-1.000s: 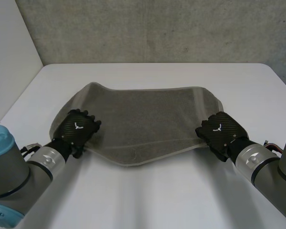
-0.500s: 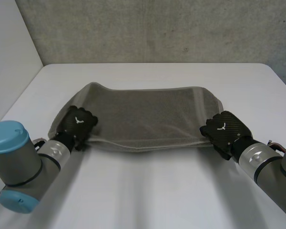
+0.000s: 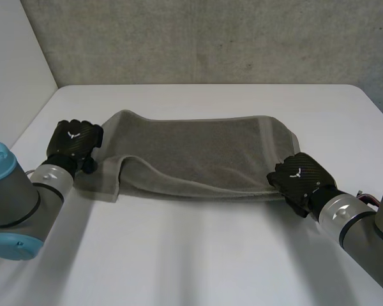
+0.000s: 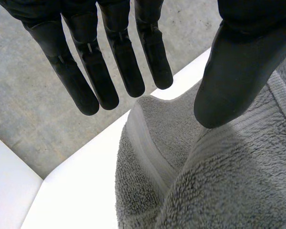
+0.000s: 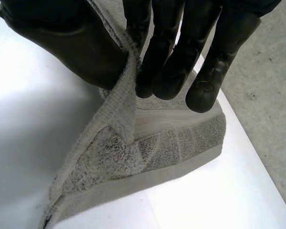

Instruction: Fold the towel.

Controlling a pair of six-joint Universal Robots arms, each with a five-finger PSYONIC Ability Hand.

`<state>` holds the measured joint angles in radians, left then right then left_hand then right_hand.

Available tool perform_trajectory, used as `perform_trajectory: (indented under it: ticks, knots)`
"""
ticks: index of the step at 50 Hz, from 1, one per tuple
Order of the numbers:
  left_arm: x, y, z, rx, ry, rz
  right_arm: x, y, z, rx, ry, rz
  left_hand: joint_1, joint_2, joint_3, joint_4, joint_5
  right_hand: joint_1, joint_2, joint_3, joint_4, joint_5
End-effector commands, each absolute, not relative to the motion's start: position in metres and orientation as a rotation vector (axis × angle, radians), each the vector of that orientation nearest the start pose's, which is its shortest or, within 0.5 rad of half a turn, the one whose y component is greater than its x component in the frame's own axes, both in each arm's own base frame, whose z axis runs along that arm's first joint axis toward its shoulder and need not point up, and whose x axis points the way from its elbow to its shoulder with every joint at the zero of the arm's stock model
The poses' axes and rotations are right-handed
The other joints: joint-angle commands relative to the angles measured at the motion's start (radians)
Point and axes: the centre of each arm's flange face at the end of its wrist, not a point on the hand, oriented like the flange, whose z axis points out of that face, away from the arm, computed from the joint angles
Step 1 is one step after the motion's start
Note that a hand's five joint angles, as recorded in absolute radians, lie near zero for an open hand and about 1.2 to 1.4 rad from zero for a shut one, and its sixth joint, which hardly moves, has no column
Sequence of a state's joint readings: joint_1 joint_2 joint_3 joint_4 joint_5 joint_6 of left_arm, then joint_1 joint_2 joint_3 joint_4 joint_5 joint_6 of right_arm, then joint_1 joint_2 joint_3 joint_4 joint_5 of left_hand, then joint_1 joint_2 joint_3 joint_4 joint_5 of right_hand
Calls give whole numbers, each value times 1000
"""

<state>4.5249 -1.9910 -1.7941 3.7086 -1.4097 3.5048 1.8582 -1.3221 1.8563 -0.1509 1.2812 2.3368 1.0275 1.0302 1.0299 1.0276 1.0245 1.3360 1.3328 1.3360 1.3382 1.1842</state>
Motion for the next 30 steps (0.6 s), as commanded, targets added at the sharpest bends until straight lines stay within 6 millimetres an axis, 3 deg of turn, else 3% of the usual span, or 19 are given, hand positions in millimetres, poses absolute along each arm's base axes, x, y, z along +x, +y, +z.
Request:
perform_trajectory:
  ticks: [1, 9, 14, 21, 30]
  knots:
    - [-208, -318, 155, 844, 2154, -2077, 234, -237, 166, -1583, 2109, -1799, -162, -165, -165, -162, -334, 60, 63, 60, 58, 38]
    - [-201, -307, 163, 855, 2200, -2015, 234, -237, 166, -1581, 2110, -1801, -485, -488, -488, -485, -657, 60, 63, 60, 58, 38]
    - [-215, -288, 158, 908, 2280, -2030, 234, -237, 165, -1583, 2109, -1799, -719, -722, -722, -720, -891, 60, 63, 60, 58, 38]
    - [-231, -280, 151, 932, 2332, -2046, 234, -236, 165, -1584, 2109, -1796, -732, -735, -734, -732, -903, 60, 63, 60, 58, 38]
    - [-234, -291, 129, 851, 2360, -1953, 235, -235, 162, -1587, 2112, -1780, -626, -629, -629, -627, -798, 60, 63, 60, 58, 38]
